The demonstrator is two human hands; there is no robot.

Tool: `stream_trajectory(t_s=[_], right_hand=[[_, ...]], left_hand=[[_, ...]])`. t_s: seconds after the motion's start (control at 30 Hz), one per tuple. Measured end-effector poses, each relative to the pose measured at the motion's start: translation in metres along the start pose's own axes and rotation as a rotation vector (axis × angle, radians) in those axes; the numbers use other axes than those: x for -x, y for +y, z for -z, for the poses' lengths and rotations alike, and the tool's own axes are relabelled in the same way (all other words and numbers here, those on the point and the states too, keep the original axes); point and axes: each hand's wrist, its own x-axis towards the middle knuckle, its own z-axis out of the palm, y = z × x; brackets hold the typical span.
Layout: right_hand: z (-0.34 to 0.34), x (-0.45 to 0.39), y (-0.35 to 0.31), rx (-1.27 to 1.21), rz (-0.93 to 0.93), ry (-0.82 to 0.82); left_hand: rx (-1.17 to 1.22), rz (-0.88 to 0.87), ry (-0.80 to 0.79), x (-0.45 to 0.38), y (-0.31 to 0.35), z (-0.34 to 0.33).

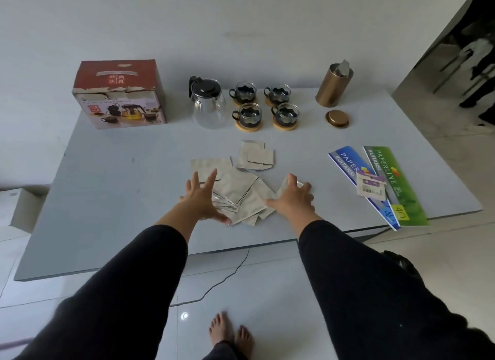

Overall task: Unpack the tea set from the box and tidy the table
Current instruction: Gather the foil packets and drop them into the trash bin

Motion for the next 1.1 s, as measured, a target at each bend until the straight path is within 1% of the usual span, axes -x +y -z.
stream_trajectory(t_s=[0.17, 0.3, 0.43, 0.57, 0.67, 0.73, 0.83, 0.97, 1.03, 1.1], right_hand=[[-0.016, -0.018, 0.006, -0.060, -0.178, -0.064], [-0.027, -0.032, 0.002, -0.045, -0.218, -0.077], [-0.035, -0.039, -0.011, -0.058, -0.145, -0.065], [-0.044, -0.044, -0.028, -0.116, 0.006, -0.046], [-0.047, -0.053, -0.038, -0.153, 0.078, -0.040], [-0.041, -0.061, -0.040, -0.138, 0.109, -0.045], [-0.024, -0.077, -0.043, -0.118, 0.091, -0.041], [-0.008, -0.104, -0.058, -0.094, 0.085, -0.001], [-0.006, -0.115, -0.067, -0.042, 0.122, -0.019], [-0.007, -0.126, -0.075, -0.004, 0.168, -0.049]], left_hand=[[-0.106, 0.012, -0.051, -0.019, -0.007, -0.014], [-0.188, 0.018, -0.047, -0.034, -0.008, -0.016], [-0.279, 0.010, -0.040, -0.045, -0.007, -0.014], [-0.267, -0.070, -0.005, -0.053, -0.003, -0.013], [-0.201, -0.091, 0.019, -0.058, -0.002, -0.015], [-0.126, -0.087, 0.065, -0.060, -0.003, -0.015], [-0.011, -0.098, 0.136, -0.063, -0.007, -0.014], [0.093, -0.088, 0.280, -0.064, -0.008, -0.010], [0.089, -0.059, 0.272, -0.066, -0.006, -0.010], [0.014, -0.057, 0.209, -0.067, -0.003, -0.013]])
